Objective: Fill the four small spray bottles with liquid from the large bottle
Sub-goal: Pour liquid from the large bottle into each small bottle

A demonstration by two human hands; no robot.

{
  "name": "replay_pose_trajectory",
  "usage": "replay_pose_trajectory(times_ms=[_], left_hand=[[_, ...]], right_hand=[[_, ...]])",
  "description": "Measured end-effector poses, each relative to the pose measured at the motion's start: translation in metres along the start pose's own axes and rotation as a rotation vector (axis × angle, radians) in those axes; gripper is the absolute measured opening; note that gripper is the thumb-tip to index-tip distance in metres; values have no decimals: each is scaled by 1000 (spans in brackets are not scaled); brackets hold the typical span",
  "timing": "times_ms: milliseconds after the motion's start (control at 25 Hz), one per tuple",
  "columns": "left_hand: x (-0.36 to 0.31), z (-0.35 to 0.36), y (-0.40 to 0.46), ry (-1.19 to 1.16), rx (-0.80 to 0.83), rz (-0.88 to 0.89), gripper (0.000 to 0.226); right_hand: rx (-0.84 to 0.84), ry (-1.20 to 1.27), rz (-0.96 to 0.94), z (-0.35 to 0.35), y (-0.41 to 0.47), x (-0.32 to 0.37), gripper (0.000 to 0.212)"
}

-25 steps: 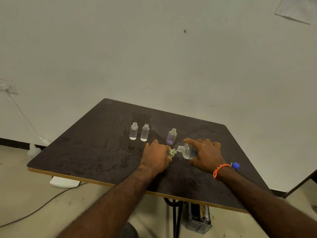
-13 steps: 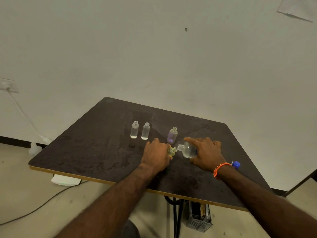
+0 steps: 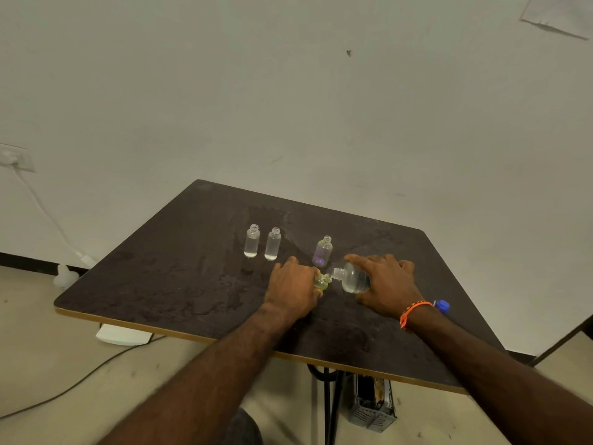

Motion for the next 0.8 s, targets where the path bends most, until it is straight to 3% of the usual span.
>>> replay_pose_trajectory(times_ms=[560,800], left_hand=[[0,0,1,7,-35,16,32],[9,2,-2,-104,-51,-29,40]], right_hand=[[1,-9,-4,0,2,-2,81],[11,138,25,11,-1,1,82]])
Point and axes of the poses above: each hand's wrist, its own y-axis towards the middle knuckle, its own z-axis out of the palm, x = y × z, the point moved 8 cm from there along y, towards the middle knuckle, and after that the axes turned 7 degrees about -z, right-handed, at the moved point
